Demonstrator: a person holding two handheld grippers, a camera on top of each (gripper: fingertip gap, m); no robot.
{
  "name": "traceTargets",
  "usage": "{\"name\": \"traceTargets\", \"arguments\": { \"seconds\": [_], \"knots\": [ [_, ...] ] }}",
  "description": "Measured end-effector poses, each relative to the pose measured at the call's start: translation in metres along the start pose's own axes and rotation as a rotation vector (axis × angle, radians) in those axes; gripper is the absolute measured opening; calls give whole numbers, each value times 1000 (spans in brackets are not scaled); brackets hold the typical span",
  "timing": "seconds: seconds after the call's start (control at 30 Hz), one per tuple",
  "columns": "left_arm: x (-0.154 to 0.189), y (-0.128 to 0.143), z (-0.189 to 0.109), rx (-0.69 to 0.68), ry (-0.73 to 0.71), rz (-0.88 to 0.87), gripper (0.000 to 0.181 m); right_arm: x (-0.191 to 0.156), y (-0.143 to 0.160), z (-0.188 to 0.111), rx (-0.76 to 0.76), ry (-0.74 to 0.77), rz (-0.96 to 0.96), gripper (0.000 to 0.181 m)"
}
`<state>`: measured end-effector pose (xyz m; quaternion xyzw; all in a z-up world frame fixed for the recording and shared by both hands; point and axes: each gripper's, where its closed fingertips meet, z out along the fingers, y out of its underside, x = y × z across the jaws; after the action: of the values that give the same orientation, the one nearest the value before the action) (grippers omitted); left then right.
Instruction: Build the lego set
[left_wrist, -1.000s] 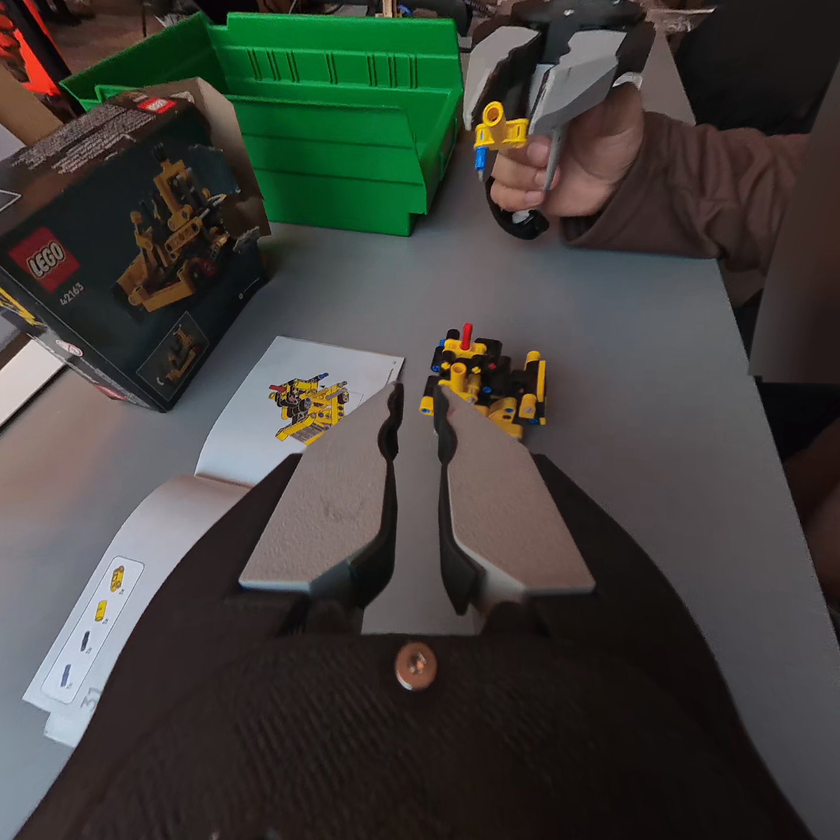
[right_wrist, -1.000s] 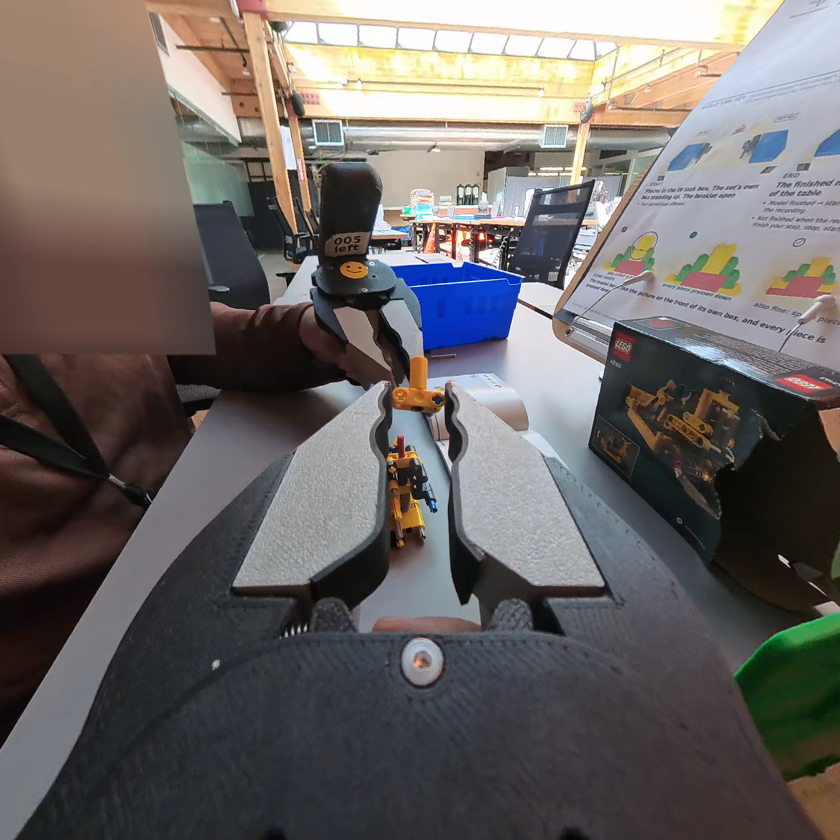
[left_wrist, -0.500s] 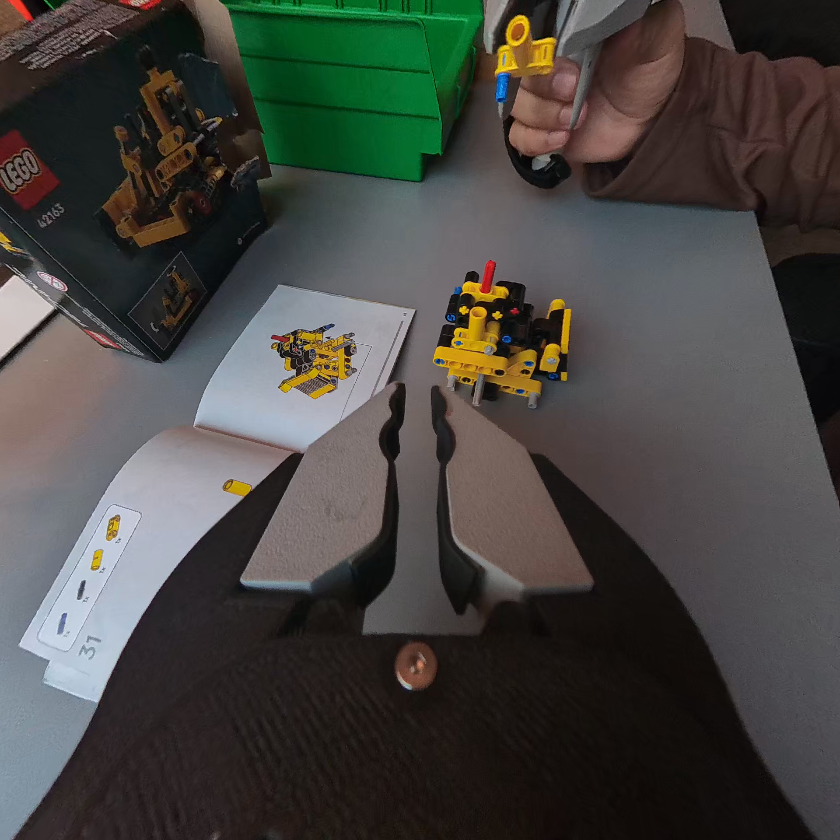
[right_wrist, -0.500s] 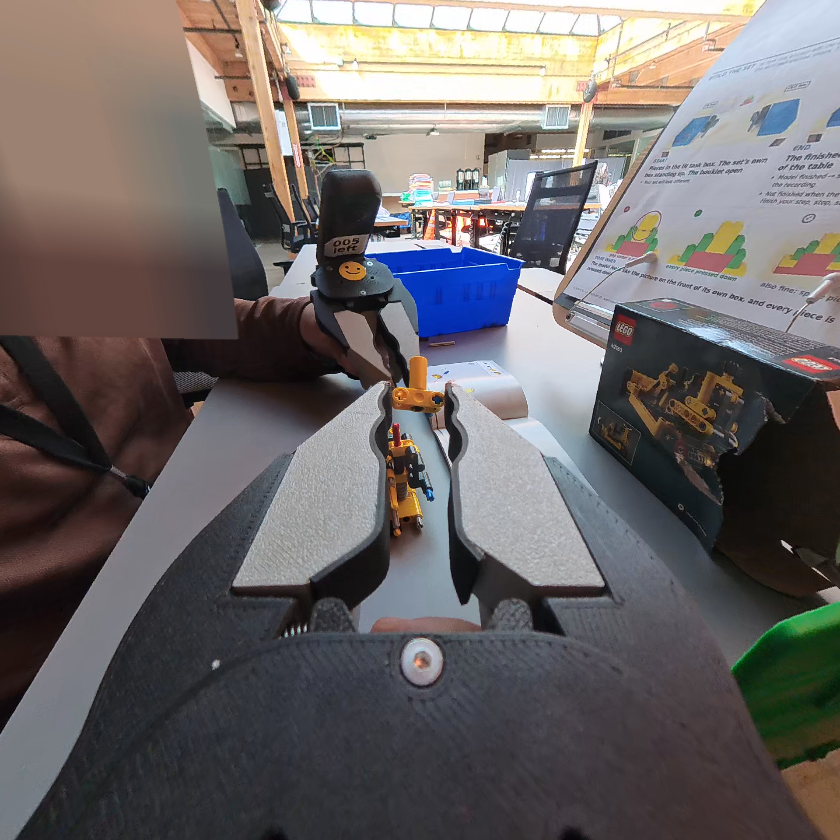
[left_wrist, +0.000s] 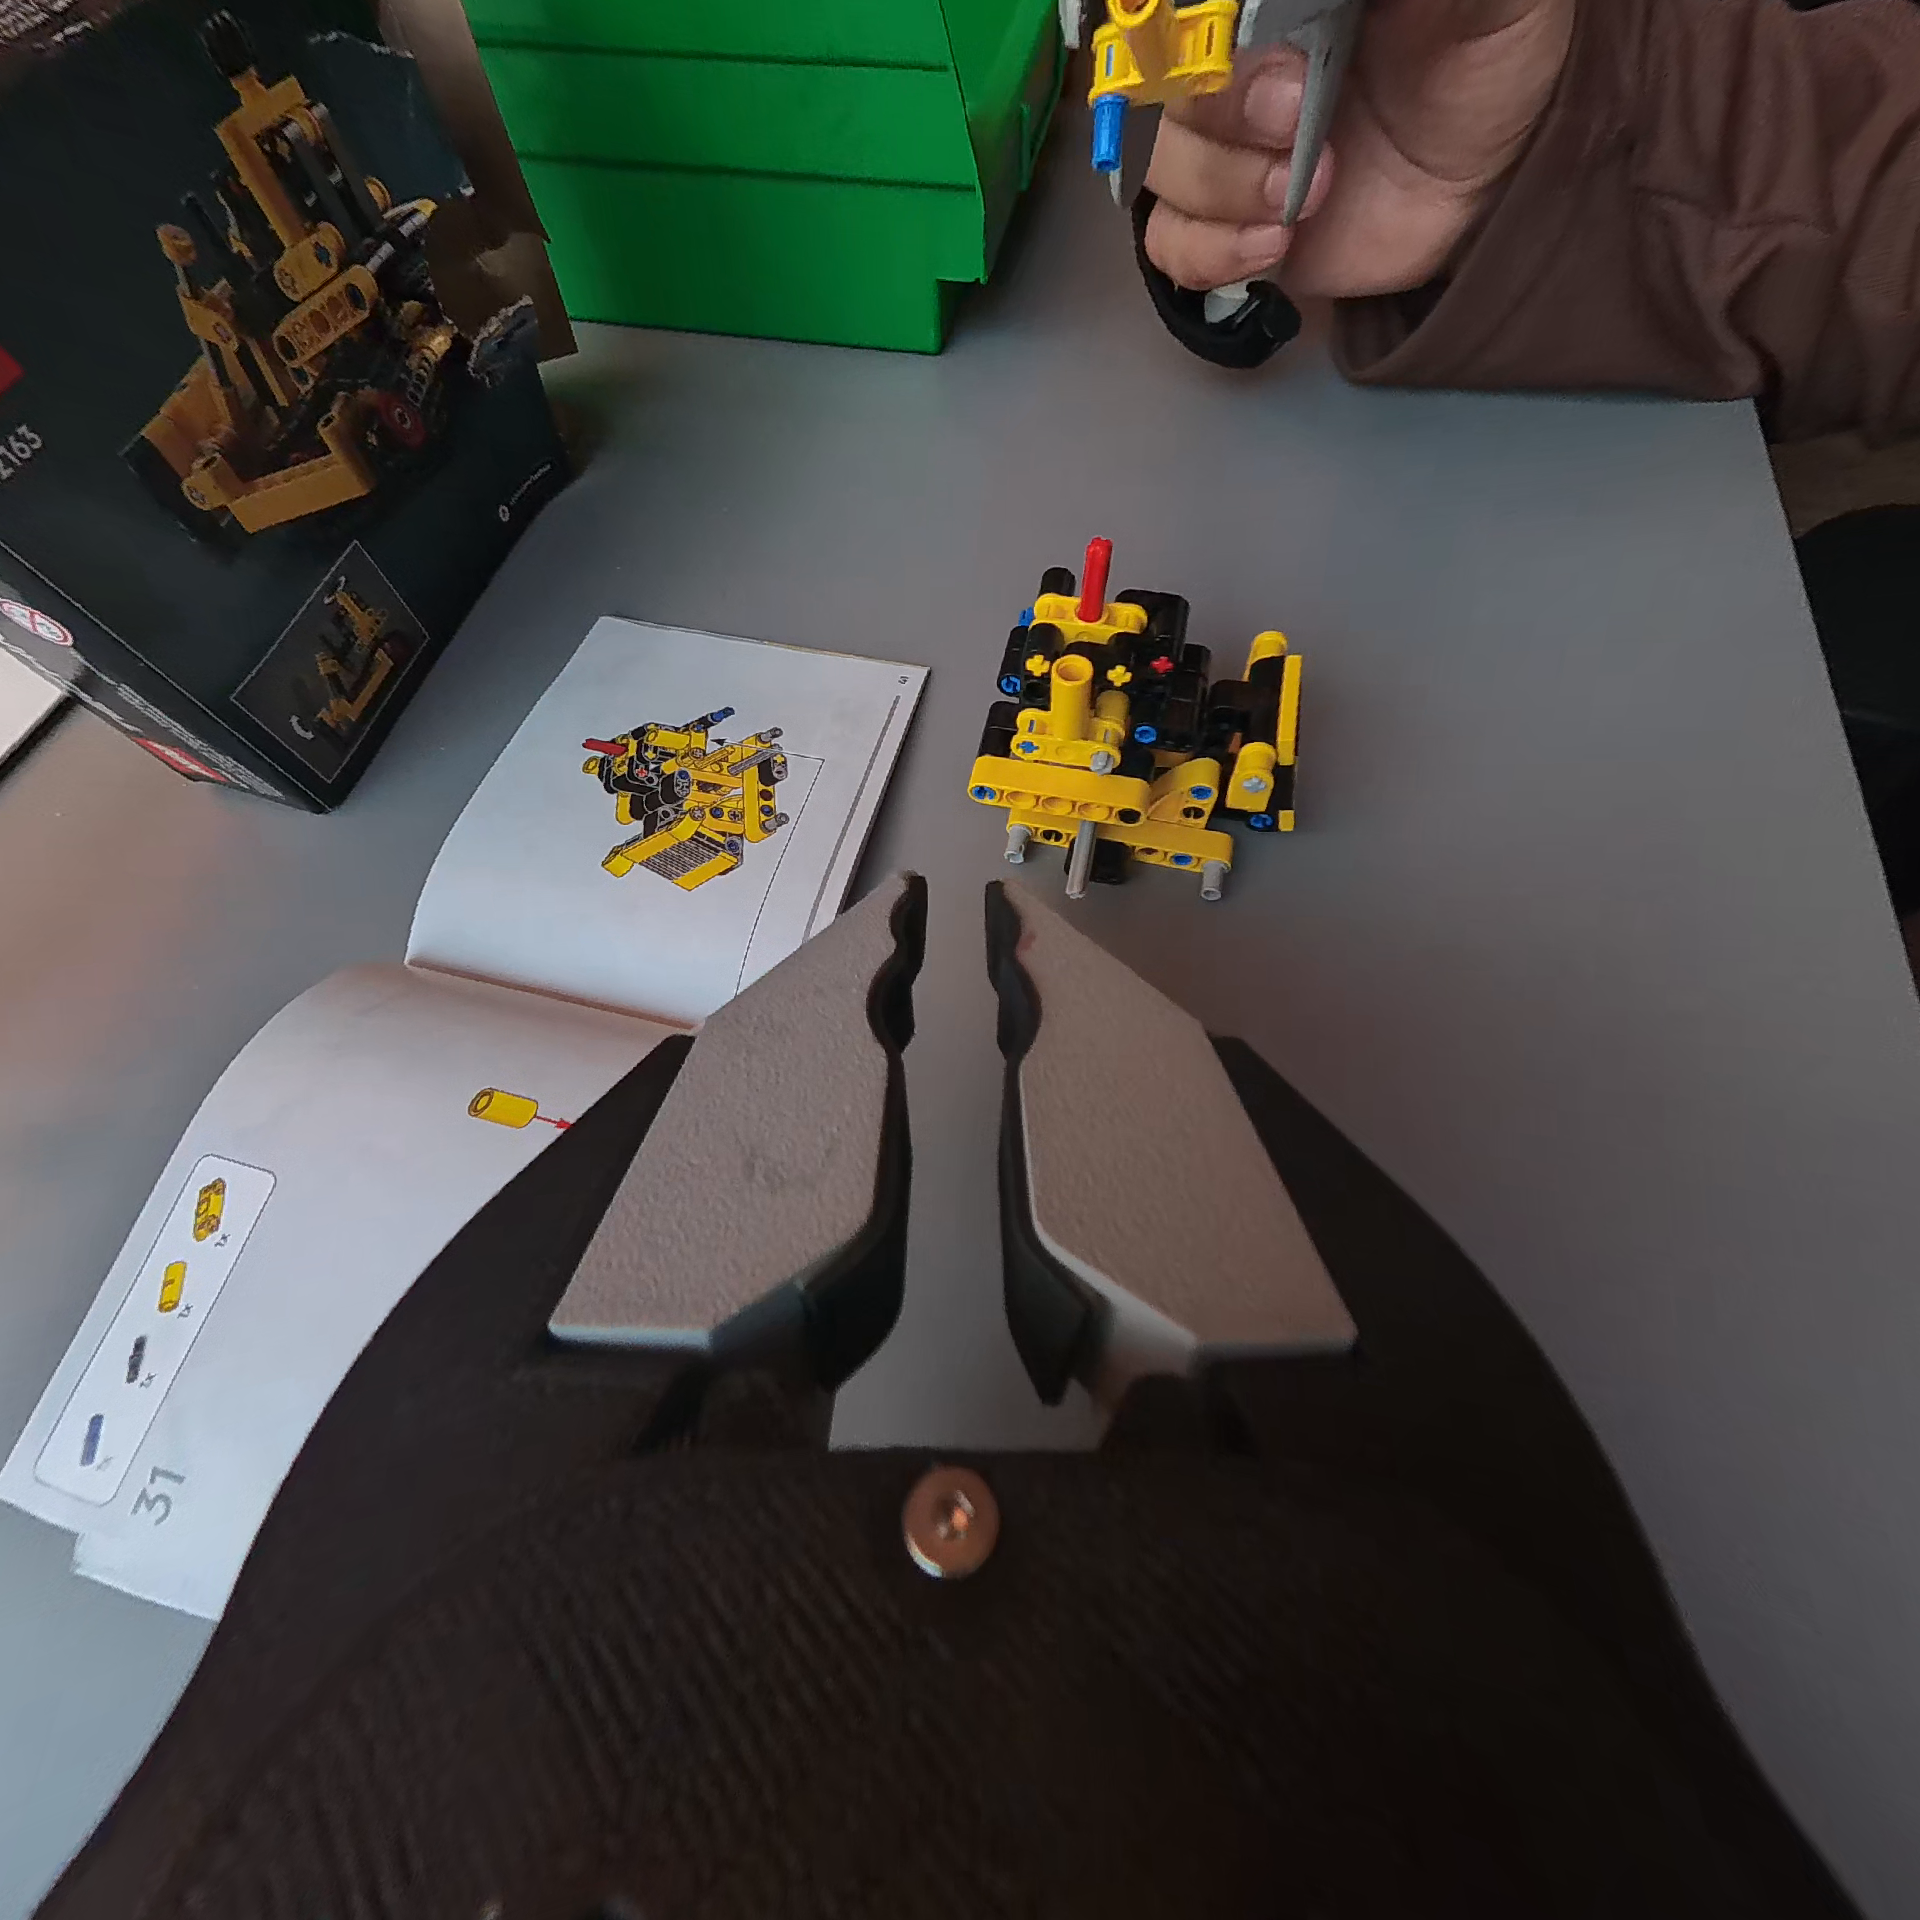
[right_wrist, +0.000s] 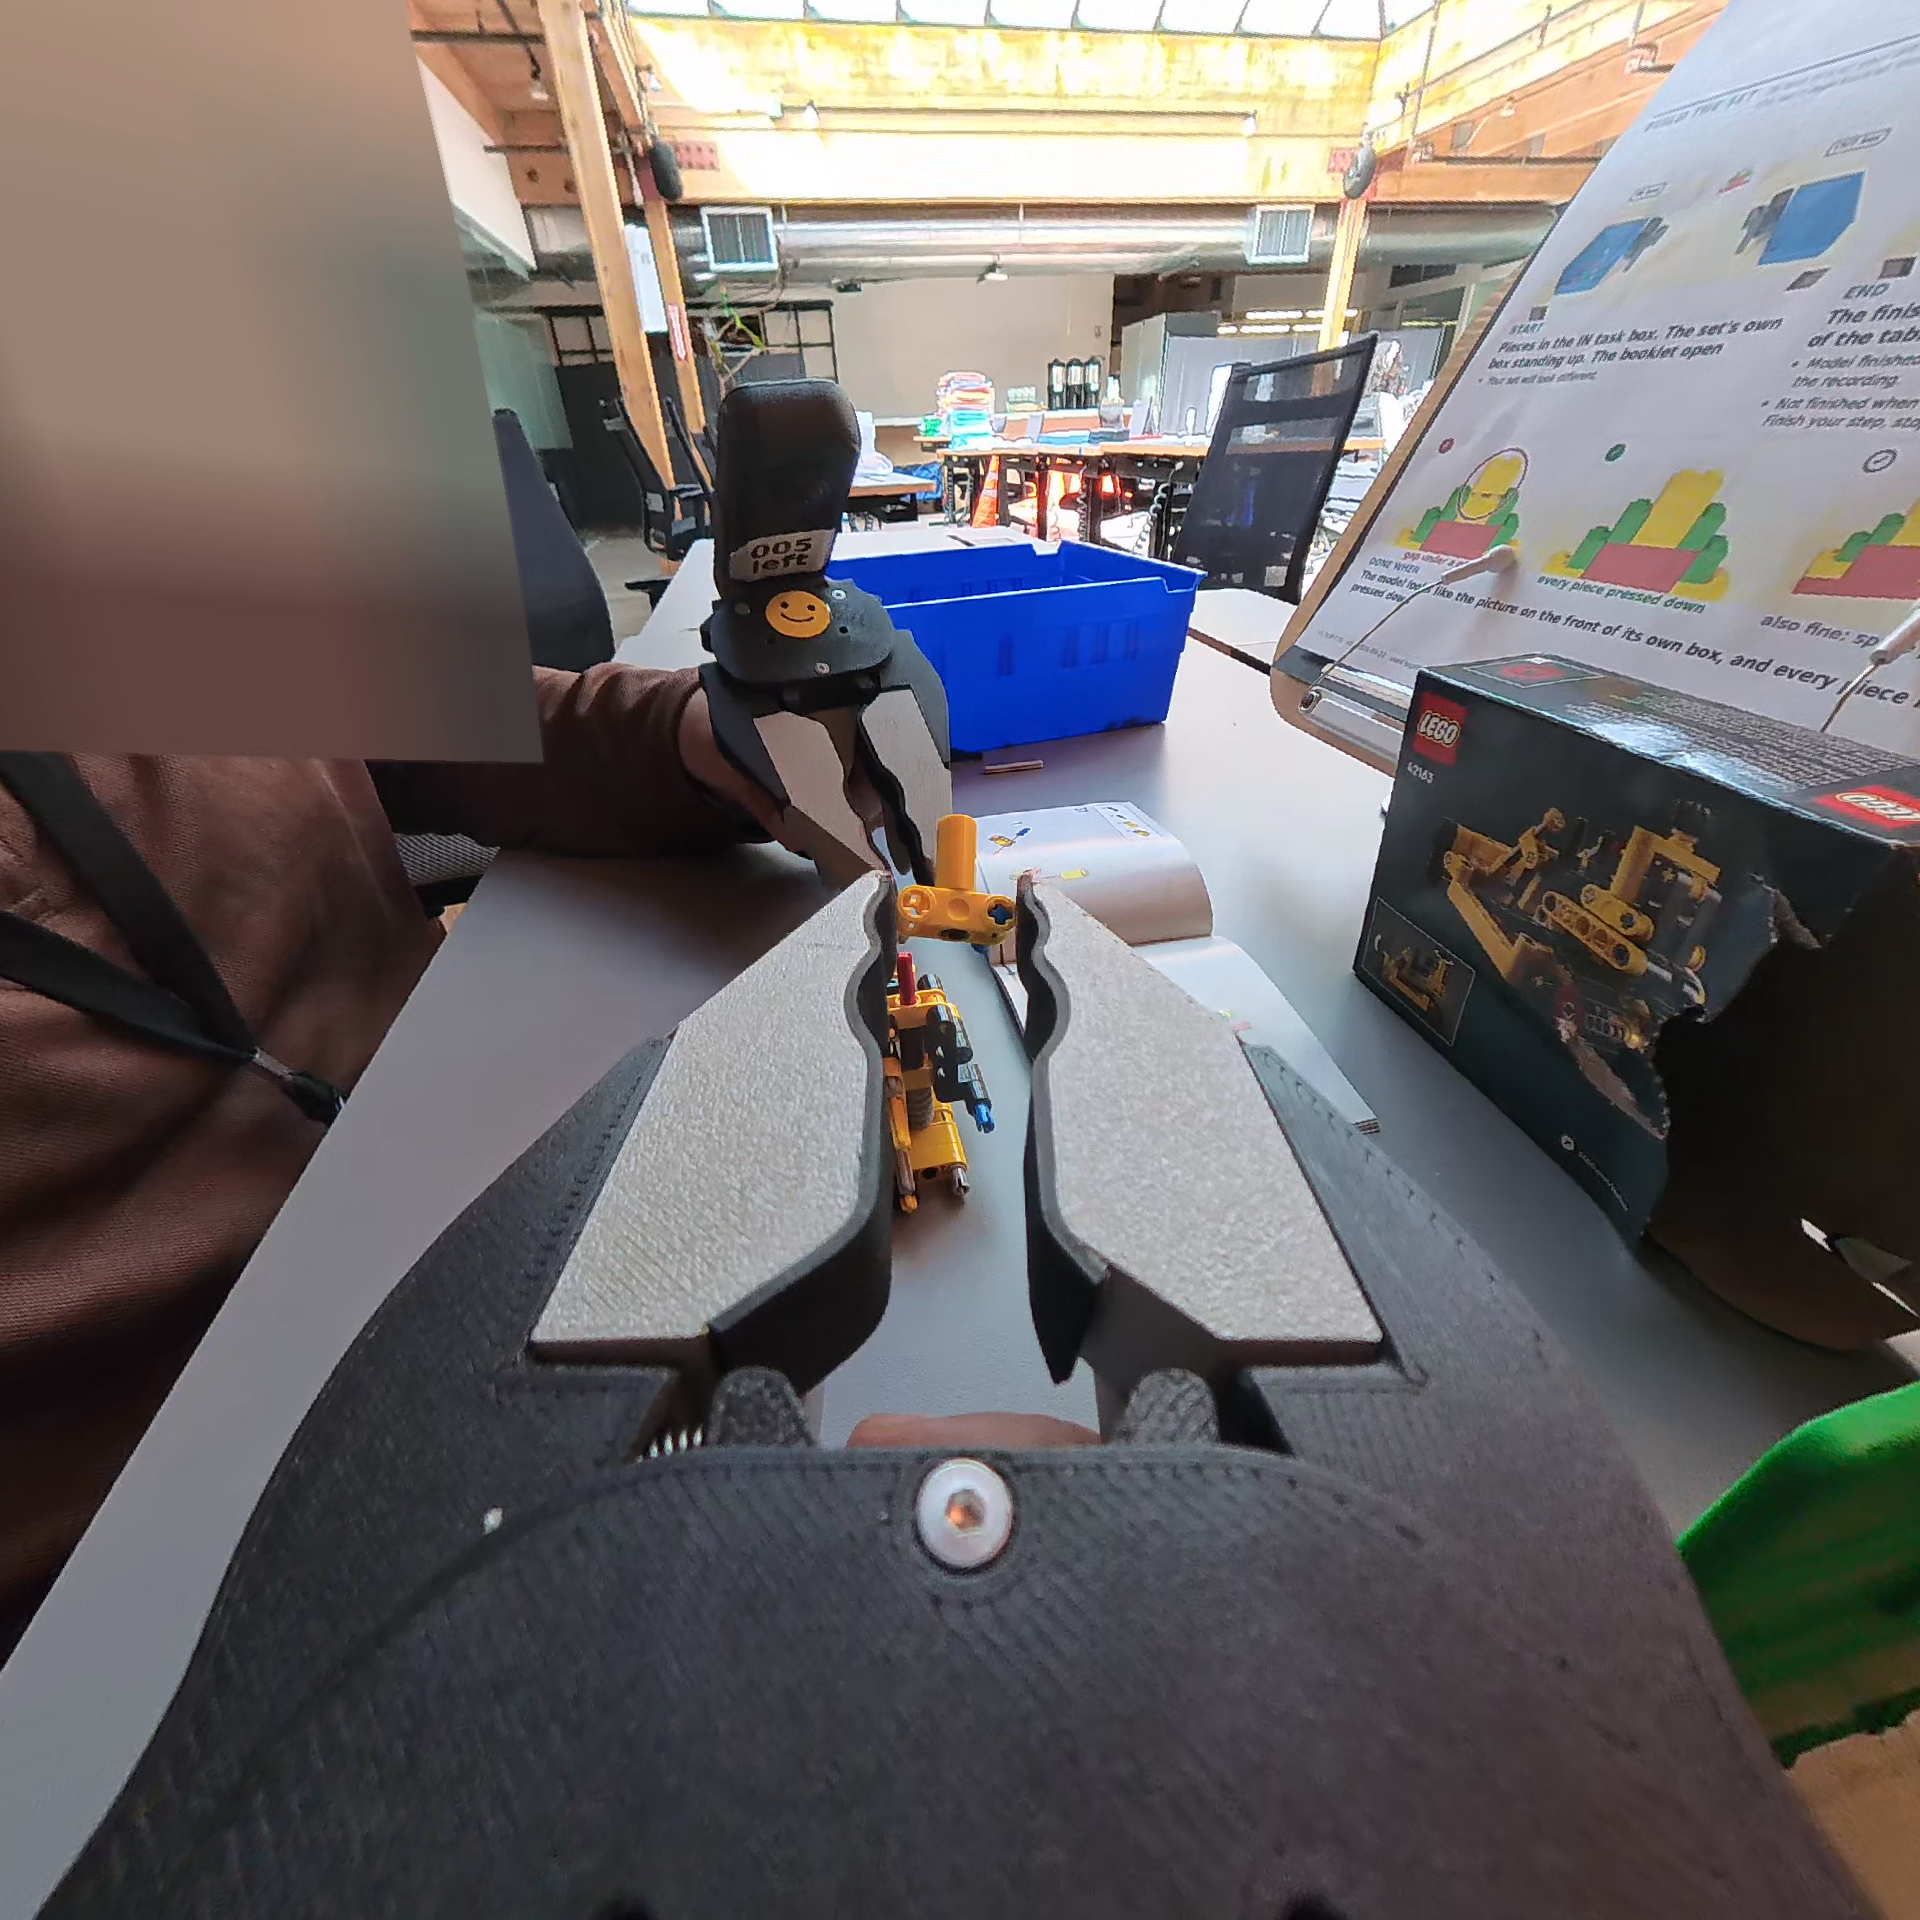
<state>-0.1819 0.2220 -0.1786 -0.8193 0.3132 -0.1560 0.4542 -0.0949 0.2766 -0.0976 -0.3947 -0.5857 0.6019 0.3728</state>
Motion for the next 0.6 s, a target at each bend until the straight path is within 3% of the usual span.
{"name": "traceTargets", "arguments": {
  "seconds": [0.6],
  "knots": [
    [3,0,2,0,10,-1,8,-4,2,3,-13,-17,5,19]
  ]
}}
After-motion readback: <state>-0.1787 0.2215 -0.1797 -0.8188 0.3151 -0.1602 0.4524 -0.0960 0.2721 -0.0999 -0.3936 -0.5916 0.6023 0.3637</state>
